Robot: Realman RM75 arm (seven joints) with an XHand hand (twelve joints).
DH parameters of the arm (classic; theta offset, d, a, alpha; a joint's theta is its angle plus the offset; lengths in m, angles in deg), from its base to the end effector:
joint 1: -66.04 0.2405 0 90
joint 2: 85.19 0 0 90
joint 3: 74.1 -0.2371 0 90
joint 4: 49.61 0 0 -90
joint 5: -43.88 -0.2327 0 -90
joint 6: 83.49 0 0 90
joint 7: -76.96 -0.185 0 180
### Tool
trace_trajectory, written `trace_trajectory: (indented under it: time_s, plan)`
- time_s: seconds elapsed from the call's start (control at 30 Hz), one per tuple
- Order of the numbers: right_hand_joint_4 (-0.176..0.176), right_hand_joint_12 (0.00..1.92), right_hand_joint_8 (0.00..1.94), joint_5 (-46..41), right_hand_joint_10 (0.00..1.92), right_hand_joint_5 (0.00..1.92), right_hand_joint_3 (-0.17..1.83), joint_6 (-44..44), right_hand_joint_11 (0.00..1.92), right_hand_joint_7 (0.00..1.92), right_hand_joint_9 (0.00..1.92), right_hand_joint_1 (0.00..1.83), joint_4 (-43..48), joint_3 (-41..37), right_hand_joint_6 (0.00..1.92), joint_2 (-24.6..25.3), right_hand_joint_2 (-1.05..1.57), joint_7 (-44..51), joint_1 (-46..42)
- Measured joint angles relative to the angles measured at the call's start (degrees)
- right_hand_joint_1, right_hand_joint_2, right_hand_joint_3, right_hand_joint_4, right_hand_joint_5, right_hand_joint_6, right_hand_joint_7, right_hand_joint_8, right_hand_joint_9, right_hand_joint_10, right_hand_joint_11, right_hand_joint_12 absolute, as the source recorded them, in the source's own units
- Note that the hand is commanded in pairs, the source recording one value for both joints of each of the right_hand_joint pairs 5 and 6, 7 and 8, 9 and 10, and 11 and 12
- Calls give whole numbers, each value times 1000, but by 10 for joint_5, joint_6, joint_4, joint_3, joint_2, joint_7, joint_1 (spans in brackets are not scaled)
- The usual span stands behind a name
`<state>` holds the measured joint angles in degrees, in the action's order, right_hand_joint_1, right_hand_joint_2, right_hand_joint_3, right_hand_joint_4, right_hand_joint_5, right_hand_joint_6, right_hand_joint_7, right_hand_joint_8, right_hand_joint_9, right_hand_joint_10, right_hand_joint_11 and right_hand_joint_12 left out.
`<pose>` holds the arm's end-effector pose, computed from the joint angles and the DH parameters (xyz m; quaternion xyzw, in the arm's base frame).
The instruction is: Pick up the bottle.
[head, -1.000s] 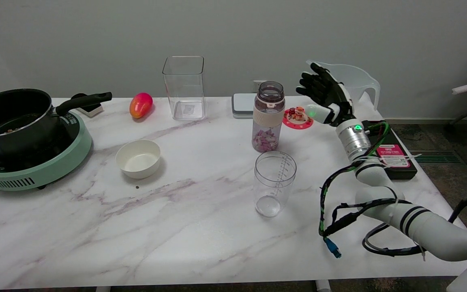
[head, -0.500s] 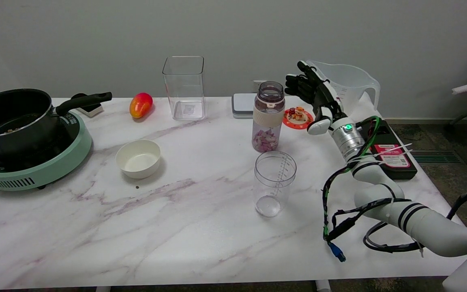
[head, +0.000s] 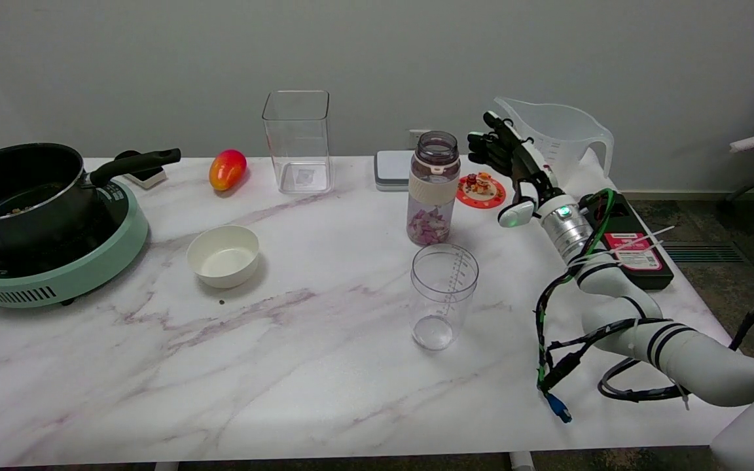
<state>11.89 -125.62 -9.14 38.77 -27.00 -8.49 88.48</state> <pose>-0.2624 -0.4551 0.4235 0.5804 -0.3515 0.5030 0.5353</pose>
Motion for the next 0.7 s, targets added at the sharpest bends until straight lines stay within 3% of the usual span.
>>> trace_trajectory:
  time_s: [0.7]
  plan:
    - [0, 429, 406, 54, 379, 88, 907, 22, 429, 406, 379, 1185, -82, 19, 88, 31, -1047, -21, 45]
